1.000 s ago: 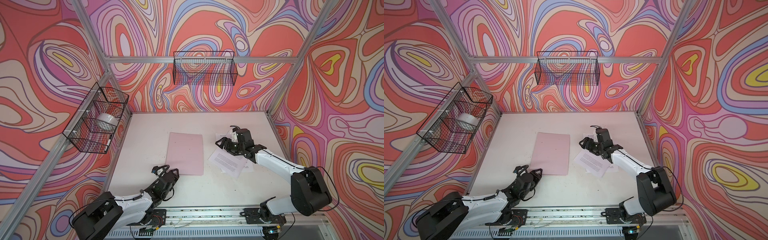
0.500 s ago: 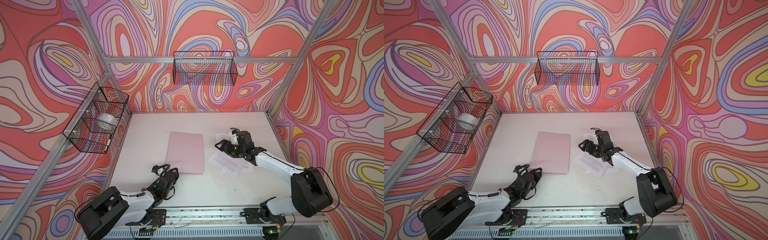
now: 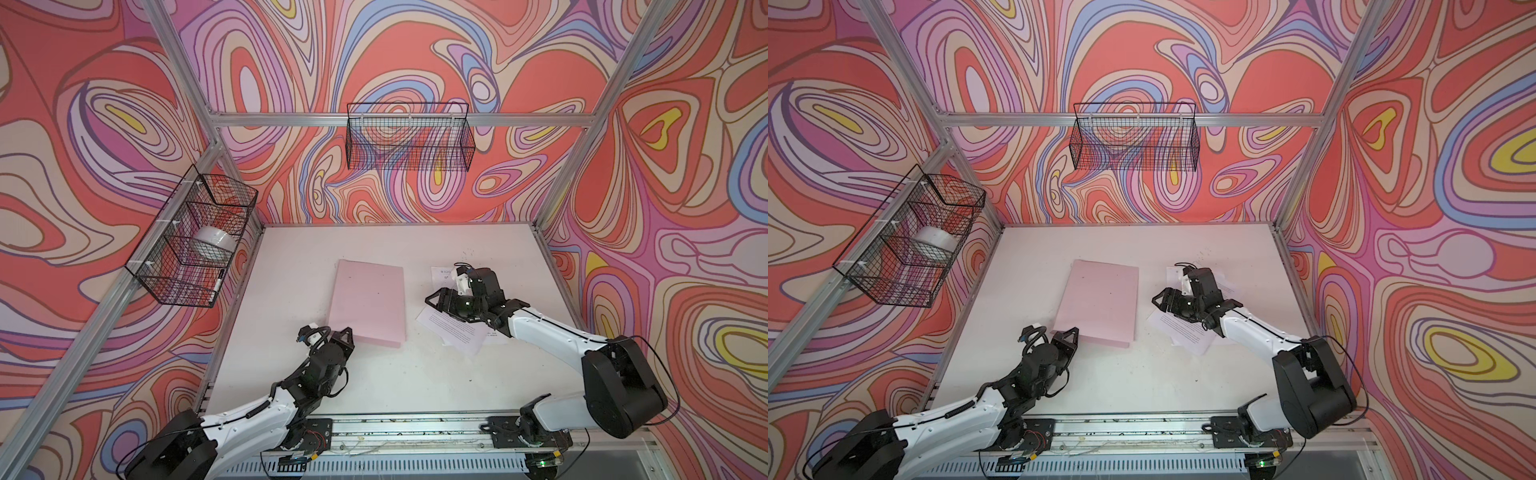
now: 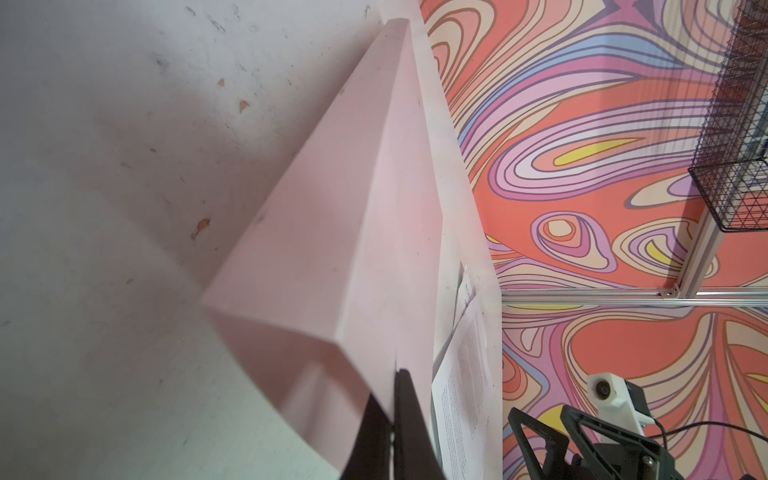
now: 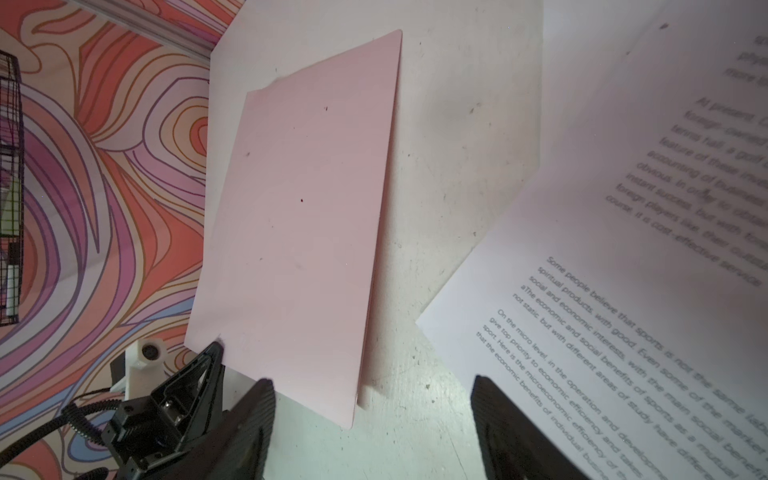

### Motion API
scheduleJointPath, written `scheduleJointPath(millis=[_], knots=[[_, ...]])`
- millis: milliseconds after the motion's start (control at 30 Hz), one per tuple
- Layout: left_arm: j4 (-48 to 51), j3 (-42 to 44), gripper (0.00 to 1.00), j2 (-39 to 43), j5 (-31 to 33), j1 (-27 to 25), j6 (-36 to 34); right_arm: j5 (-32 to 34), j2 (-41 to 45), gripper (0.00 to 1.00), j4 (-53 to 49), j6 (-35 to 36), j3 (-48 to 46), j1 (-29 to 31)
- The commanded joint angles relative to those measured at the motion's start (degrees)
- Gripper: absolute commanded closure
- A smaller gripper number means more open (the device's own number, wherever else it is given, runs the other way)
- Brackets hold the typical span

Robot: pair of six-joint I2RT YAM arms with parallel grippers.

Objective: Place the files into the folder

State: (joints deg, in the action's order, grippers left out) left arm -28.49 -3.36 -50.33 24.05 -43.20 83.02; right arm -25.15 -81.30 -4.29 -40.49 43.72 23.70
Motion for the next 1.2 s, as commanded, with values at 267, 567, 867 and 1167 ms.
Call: scheduleJointPath(millis=[267, 567, 867, 1167], knots=[[-3.1, 0.4, 1.00, -1.0, -1.3, -0.3, 3.0, -5.8, -9.2, 0.40, 10.3, -3.9, -0.9, 5.2], [-4.0, 0.1, 1.00, -1.0, -3.0, -0.3, 3.7, -8.3, -17.7, 0.43, 19.1, -8.8, -0.2, 6.8], [-4.1, 0.5, 1.00, -1.1, -3.5, -0.3, 3.6, -12.7, -23.6, 0.49, 28.5, -15.0, 0.7, 7.0], [-3.1, 0.8, 1.00, -1.2, -3.7, -0.3, 3.7, -13.3, -22.1, 0.55, 29.6, -16.9, 1.0, 7.1]])
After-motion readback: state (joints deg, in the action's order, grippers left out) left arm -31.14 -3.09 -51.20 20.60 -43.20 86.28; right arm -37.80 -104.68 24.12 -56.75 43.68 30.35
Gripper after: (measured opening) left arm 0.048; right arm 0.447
